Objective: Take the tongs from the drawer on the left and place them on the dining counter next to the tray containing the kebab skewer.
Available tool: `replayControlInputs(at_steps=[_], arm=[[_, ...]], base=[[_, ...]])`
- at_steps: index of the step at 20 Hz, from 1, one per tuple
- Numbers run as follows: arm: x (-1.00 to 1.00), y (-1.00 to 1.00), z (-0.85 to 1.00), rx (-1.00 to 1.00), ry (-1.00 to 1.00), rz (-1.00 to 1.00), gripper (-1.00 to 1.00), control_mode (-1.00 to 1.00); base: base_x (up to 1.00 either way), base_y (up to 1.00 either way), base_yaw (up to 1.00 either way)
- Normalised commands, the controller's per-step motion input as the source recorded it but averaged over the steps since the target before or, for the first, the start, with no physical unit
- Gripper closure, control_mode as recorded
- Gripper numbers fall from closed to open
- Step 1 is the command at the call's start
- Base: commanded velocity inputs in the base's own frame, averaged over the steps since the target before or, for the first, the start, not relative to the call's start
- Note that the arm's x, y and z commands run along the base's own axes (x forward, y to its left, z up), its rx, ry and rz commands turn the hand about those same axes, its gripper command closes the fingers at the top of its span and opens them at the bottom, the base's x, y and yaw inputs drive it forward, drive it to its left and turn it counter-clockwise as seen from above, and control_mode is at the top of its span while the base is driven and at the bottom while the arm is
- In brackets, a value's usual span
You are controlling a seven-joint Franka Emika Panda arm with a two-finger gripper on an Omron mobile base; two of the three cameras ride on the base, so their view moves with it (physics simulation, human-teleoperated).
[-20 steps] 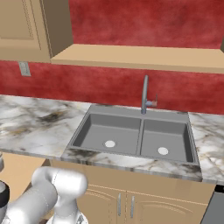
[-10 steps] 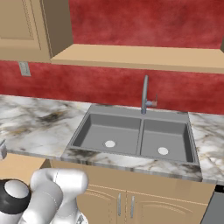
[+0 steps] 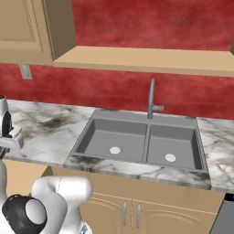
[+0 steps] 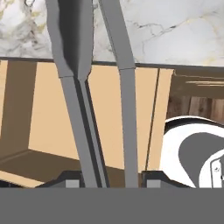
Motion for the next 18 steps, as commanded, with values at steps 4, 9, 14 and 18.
replayControlInputs(at_steps=[4,9,14,18], arm=[[0.63,-1.00,0.42,0.13,-0.01,0.14,1.00,-1.00],[0.80,-1.00,0.62,0.05,0.00,0.15,1.00,-1.00],[0.71,-0.94,0.57,0.00,0.00,0.10,1.00,-1.00],[0.13,-0.61,0.07,-0.06,0.00,0.02,1.00,-1.00]], base=[[0.00,0.00,0.00],[0.00,0.00,0.00],[0.00,0.00,0.00],[0.00,0.00,0.00]])
